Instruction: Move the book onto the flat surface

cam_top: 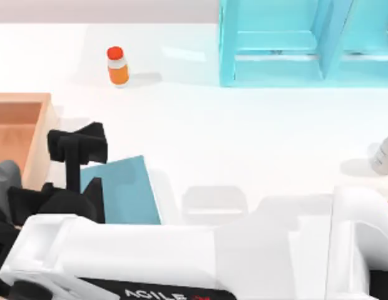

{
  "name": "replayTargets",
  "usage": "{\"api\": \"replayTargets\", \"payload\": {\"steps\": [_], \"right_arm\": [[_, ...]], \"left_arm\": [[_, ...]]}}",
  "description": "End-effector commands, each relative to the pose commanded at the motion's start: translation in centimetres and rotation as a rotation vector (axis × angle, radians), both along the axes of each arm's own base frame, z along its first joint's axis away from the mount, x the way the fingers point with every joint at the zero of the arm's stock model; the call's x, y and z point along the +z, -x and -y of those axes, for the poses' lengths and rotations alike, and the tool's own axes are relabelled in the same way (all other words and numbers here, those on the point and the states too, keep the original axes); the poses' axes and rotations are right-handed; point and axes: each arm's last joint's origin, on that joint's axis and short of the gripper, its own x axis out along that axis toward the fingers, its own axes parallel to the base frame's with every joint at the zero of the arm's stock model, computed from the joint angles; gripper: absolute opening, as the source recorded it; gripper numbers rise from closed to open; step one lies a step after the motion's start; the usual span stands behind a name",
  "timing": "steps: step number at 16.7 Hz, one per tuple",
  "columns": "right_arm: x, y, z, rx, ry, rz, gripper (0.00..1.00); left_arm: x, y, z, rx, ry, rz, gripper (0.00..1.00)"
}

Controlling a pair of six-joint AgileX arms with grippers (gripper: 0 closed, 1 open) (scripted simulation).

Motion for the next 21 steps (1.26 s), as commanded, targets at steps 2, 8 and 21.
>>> {"api": "replayTargets", "payload": {"steps": [2, 8, 21], "right_arm": [[-0.3, 1.1, -0.6, 0.005, -0.01, -0.001, 1.0], [-1.3, 6.8, -1.5, 0.021, 0.022, -0.024, 1.0], [1.1, 14.5, 0.2, -0.002, 0.006, -0.001, 1.0]], "left_arm": [[0.0, 0.0, 0.0, 0.0, 0.0, 0.0, 1.0], [0.0, 0.0, 0.0, 0.0, 0.0, 0.0, 1.0], [0.0, 0.0, 0.0, 0.0, 0.0, 0.0, 1.0]]}}
